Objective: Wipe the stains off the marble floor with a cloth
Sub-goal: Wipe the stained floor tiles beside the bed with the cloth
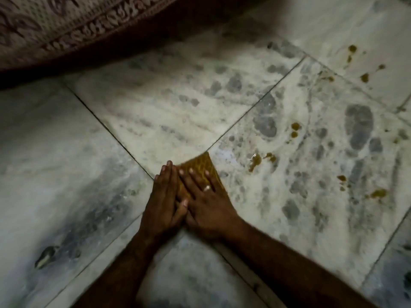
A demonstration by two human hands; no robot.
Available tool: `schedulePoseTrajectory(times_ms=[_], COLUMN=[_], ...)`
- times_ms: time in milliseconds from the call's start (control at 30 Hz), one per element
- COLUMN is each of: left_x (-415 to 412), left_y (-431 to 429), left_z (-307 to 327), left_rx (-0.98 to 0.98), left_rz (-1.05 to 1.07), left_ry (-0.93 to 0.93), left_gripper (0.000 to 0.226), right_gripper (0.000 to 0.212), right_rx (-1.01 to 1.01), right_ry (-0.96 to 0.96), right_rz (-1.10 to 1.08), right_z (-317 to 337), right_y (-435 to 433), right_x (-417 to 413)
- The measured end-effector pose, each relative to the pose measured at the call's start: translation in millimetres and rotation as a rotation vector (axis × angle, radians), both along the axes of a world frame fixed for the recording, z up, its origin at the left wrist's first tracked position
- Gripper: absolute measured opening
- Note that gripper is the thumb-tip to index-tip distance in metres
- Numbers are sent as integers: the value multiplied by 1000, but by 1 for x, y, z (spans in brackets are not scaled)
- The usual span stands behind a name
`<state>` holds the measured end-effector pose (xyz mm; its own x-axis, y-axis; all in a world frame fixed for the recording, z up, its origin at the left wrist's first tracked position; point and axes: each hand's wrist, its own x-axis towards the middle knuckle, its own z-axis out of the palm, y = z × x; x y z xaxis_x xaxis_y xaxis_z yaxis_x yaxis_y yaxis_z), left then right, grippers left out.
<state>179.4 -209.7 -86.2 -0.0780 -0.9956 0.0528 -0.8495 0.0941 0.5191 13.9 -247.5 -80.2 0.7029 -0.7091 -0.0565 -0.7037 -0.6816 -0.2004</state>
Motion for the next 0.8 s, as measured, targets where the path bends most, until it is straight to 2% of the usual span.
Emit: schedulePoseTrajectory(times_ms=[100,200,300,433,633,700,800], left_x=[1,0,-3,-7,-8,-17,-28], left_y=[-8,-15,-26,-41,-40,-38,-44], left_z=[2,-6,-11,-15,-12,-11,-11], left_rx=[-3,39,43,11,-39,-24,22], left_rz=[-30,16,25,40,-79,-131,-116], left_ry=[-51,-132,-175,-114,-104,-132,-216], left_gripper=[72,70,69,67,64,65,71], right_gripper=[76,80,77,73,80,82,83], right_rx=[2,-11,-10,27,-13,-42,-27], right_ry=[6,48,55,82,83,100,123], right_rz=[31,-158,-284,-202,-2,-56,-290], right_z=[2,0,-1,-1,4,4,4], right_y=[30,10,-38,-54,33,53,63], right_x=[-39,-64,-40,-5,-47,-78,-127])
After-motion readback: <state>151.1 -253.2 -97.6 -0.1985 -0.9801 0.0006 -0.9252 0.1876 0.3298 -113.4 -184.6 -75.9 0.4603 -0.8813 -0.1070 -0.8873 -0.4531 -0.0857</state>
